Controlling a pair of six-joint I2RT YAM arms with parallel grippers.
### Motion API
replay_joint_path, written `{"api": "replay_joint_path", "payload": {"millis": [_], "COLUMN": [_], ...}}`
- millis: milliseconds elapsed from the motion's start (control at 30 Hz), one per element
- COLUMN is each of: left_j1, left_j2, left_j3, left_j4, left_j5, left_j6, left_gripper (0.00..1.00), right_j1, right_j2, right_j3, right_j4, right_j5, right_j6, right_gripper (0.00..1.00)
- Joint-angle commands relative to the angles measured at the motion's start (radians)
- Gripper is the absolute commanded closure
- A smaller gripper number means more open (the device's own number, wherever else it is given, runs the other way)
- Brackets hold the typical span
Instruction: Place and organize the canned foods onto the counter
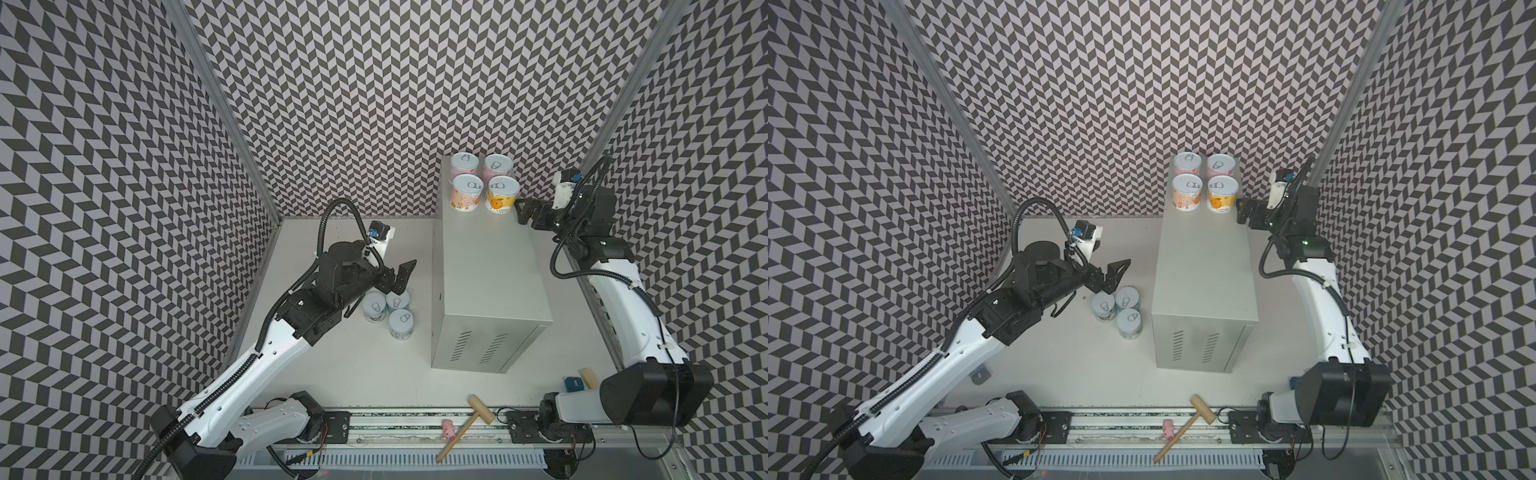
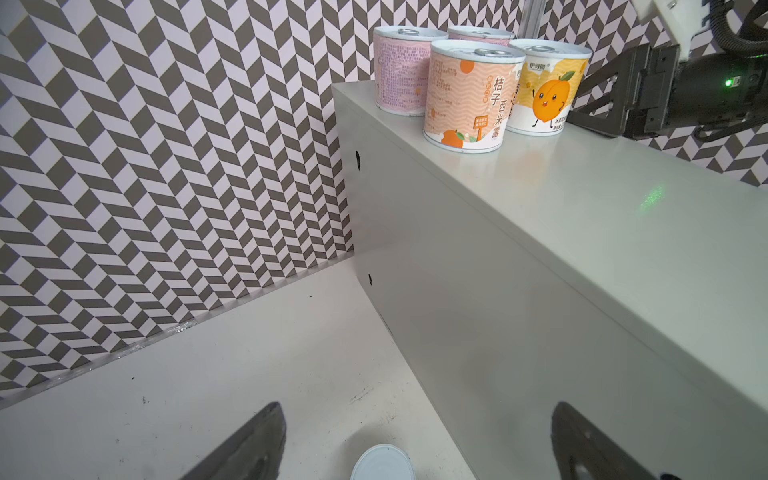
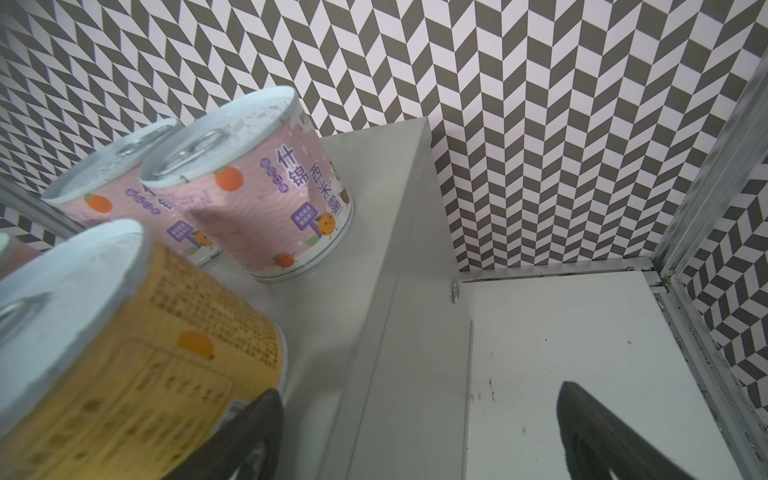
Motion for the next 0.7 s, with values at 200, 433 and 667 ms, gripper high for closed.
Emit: {"api": "replay_joint_path", "payload": {"millis": [200,433,667], "left_j1": [0.006,0.007,0.007], "left_j2": [0.0,0.005,0.001], "left_j3": [-0.007,-0.009,-0.012], "left_j4": [0.028,0.029,0.029], "left_j5": [0.005,0.008,0.008], "left_j6": [0.007,0.006,0.005], "left_gripper": [0.0,0.0,0.0], "right_j1": [-0.003,-0.003,-0.004], "right_j2": [0.031,0.027,0.025], "right_j3": [0.009,0.003,0.006], "right_j4": [0.017,0.02,0.016], "right_j5": [-0.068,-0.064,-0.032], "right_j6": [-0.033,-0.035,-0.027], "right_gripper": [0.01,0.01,0.01]}}
